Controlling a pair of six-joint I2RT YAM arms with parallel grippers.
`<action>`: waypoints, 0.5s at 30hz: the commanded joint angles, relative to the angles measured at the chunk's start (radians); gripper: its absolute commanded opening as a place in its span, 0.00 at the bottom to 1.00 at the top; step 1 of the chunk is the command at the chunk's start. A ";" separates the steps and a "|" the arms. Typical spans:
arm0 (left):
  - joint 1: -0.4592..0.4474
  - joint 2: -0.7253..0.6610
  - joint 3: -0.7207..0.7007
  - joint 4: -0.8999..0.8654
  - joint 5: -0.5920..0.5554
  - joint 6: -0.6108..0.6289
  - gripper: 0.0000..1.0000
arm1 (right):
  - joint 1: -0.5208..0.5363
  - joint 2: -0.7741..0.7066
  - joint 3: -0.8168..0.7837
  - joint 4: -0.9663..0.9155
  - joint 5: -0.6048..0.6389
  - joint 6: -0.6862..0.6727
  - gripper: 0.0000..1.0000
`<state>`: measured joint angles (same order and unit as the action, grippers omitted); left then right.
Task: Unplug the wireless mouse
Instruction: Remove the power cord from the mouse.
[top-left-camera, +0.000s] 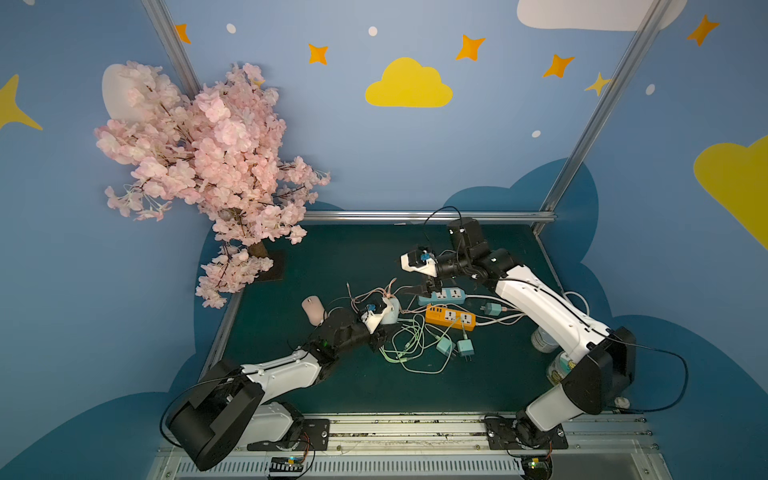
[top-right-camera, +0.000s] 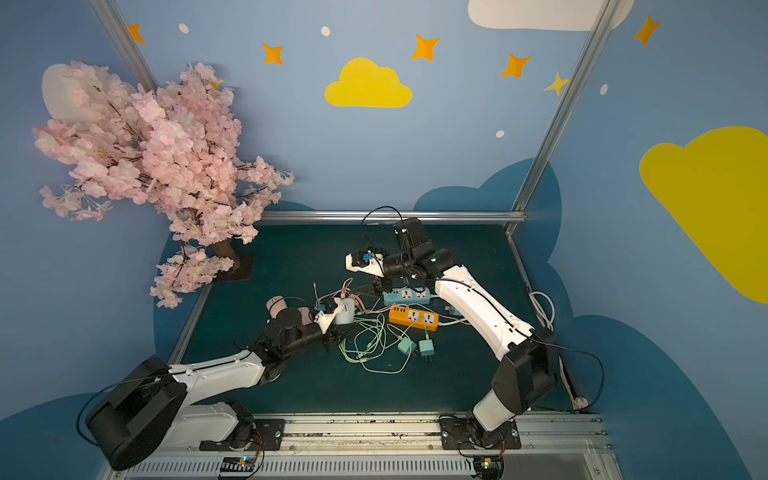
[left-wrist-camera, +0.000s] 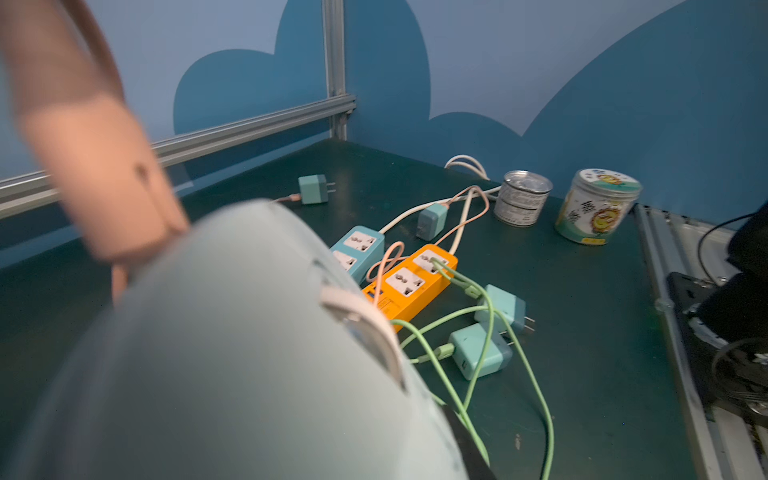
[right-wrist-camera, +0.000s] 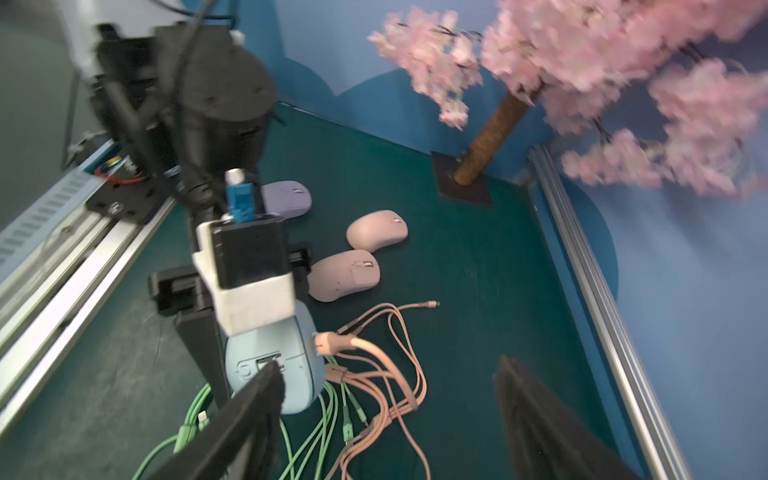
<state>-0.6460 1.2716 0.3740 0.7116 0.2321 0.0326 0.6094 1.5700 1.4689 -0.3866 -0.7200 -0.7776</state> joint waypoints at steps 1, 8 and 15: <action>0.009 -0.034 0.048 -0.076 -0.142 -0.009 0.15 | -0.018 -0.006 0.059 0.149 0.260 0.397 0.88; 0.020 -0.054 0.045 -0.095 -0.139 -0.016 0.15 | -0.207 0.211 0.262 -0.003 0.002 1.217 0.87; 0.023 -0.049 0.043 -0.064 -0.068 -0.017 0.16 | -0.175 0.258 0.131 0.052 -0.204 1.259 0.64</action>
<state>-0.6285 1.2339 0.3985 0.6205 0.1303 0.0181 0.3771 1.8561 1.6058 -0.2676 -0.8207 0.4355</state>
